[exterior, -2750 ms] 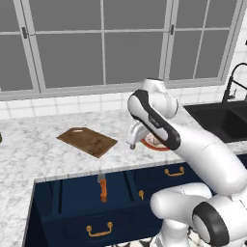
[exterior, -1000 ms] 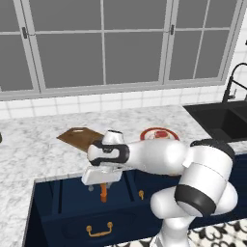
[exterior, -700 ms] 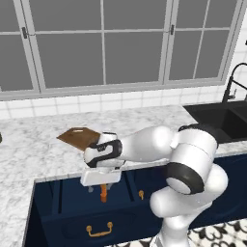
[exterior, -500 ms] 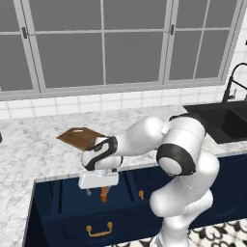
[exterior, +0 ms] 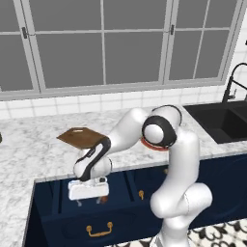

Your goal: Pick up the knife from the drawer and place it on the cutting board. Then place the meat from the plate to the cutting board.

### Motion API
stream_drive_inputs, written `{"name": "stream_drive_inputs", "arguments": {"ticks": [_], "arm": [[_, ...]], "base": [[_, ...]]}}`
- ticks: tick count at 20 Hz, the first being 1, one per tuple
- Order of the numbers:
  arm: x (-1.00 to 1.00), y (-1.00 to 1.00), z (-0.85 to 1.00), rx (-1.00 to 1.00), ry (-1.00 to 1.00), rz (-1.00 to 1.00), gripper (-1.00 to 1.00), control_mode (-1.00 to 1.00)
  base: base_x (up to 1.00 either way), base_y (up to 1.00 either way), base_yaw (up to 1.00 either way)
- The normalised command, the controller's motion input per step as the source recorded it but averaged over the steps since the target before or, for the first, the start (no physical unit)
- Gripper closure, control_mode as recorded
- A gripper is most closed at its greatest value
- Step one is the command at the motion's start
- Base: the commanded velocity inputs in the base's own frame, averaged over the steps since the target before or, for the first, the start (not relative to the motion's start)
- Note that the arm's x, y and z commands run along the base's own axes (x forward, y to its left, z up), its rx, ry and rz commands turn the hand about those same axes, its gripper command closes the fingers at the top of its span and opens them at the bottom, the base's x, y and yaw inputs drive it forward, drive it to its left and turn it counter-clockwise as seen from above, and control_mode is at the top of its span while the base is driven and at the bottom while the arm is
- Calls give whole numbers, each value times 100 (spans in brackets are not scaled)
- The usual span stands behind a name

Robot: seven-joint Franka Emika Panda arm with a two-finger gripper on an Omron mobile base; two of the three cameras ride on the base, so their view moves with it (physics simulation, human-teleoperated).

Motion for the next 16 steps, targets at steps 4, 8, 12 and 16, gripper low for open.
{"name": "stream_drive_inputs", "arguments": {"ticks": [4, 8, 12, 16], "arm": [[0, 30, -19, -10, 7, 0, -100, -100], [-8, 2, 0, 0, 1, 0, -100, -100], [-41, 0, 0, 2, 2, 1, -100, -100], [-29, 0, -24, 0, 10, 0, -100, -100]], "base": [[0, 0, 0], [0, 0, 0], [0, 0, 0], [0, 0, 0]]}}
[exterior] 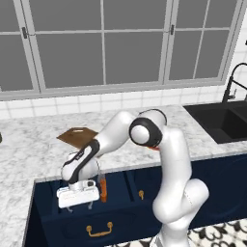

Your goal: Pick up the knife from the drawer and place it on the cutting board. Then place the meat from the plate to the cutting board.

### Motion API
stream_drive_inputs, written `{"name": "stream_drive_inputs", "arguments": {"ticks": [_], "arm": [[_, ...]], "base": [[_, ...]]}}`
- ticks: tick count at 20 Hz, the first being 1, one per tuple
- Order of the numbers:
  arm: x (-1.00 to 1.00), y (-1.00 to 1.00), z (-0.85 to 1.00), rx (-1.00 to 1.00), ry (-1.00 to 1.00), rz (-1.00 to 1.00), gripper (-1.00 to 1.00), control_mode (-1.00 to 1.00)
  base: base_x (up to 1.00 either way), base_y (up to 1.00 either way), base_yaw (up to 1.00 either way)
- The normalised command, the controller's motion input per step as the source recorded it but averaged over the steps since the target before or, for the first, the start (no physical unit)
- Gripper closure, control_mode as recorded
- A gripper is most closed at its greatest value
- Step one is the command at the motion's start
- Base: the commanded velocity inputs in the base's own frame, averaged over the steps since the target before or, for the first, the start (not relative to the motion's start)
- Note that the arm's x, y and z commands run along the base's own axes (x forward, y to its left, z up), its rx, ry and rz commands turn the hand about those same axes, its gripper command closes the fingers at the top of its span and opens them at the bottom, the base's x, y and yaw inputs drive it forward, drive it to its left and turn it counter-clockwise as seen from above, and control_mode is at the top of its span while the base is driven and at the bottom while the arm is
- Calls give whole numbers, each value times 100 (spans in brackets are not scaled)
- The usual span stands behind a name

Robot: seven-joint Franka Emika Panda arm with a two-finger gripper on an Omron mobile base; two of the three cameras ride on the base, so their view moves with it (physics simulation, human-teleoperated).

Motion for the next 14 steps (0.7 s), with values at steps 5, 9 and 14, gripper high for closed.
{"name": "stream_drive_inputs", "arguments": {"ticks": [5, 9, 14], "arm": [[-60, 0, -44, 0, 12, 3, -100, -100], [-66, 6, -14, 0, 4, 0, -100, -100], [-33, 0, 26, 1, 0, 0, -100, -100]], "base": [[0, 0, 0], [0, 0, 0], [0, 0, 0]]}}
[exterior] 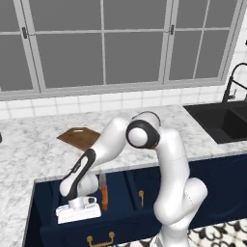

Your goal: Pick up the knife from the drawer and place it on the cutting board. Then place the meat from the plate to the cutting board.

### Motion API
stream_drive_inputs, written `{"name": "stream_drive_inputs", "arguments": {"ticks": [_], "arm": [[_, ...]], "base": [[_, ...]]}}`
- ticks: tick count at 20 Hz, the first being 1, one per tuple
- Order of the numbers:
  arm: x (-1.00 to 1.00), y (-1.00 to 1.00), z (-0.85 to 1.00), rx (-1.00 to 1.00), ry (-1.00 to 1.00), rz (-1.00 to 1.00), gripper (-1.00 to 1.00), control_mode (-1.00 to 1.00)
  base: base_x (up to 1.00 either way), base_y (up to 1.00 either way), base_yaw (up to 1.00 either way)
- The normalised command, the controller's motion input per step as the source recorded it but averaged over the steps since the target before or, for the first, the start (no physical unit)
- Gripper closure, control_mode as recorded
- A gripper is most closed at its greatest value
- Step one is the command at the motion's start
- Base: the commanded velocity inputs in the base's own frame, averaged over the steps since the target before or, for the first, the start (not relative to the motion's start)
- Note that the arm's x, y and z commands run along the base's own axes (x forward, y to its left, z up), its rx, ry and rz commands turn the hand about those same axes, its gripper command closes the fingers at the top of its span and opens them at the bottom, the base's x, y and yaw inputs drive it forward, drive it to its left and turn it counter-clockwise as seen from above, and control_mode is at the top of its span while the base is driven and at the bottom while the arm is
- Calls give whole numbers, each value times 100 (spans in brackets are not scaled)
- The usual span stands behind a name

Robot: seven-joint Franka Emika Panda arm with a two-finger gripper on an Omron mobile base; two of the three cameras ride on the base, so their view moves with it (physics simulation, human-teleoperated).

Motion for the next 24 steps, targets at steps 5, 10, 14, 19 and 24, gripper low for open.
{"name": "stream_drive_inputs", "arguments": {"ticks": [5, 10, 14, 19, 24], "arm": [[-33, 7, 68, 0, 0, 0, -100, -100], [-3, -23, 89, -5, 0, 0, -100, -100], [24, -77, 63, -2, 0, -1, -100, -100], [2, -73, 18, 0, -10, -5, -100, -100], [0, -61, 0, 0, -23, 2, -100, -100]], "base": [[0, 0, 0], [0, 0, 0], [0, 0, 0], [0, 0, 0], [0, 0, 0]]}}
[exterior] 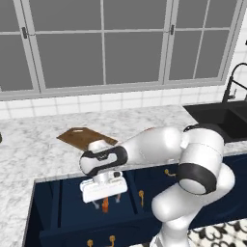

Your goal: Pick up the knife from the drawer and place it on the cutting board. Then place the meat from the plate to the cutting board.

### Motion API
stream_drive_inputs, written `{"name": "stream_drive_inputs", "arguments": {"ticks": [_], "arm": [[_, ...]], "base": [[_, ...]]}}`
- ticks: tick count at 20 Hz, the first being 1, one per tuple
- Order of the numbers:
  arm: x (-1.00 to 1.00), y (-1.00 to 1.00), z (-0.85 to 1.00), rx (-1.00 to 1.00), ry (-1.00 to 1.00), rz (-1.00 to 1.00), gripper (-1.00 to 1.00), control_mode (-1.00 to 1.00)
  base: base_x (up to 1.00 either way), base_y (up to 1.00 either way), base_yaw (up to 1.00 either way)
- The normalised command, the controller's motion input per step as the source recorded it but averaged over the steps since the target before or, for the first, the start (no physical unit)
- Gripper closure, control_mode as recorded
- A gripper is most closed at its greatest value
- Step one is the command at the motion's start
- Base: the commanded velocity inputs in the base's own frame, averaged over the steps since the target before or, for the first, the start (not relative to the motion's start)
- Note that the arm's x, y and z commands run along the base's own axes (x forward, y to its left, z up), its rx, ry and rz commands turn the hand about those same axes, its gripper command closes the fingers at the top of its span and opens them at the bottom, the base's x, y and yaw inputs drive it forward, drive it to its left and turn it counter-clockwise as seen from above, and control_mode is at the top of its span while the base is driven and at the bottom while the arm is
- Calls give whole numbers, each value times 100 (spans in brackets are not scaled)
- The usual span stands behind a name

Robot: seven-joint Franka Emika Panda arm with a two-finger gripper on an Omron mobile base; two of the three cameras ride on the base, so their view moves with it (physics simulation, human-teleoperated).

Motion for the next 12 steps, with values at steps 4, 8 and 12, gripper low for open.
{"name": "stream_drive_inputs", "arguments": {"ticks": [4, 8, 12], "arm": [[0, -23, 0, 0, -30, 1, -100, -100], [3, -8, 0, 0, -21, -4, -100, -100], [31, -5, -1, 2, -7, 0, -100, -100]], "base": [[0, 0, 0], [0, 0, 0], [0, 0, 0]]}}
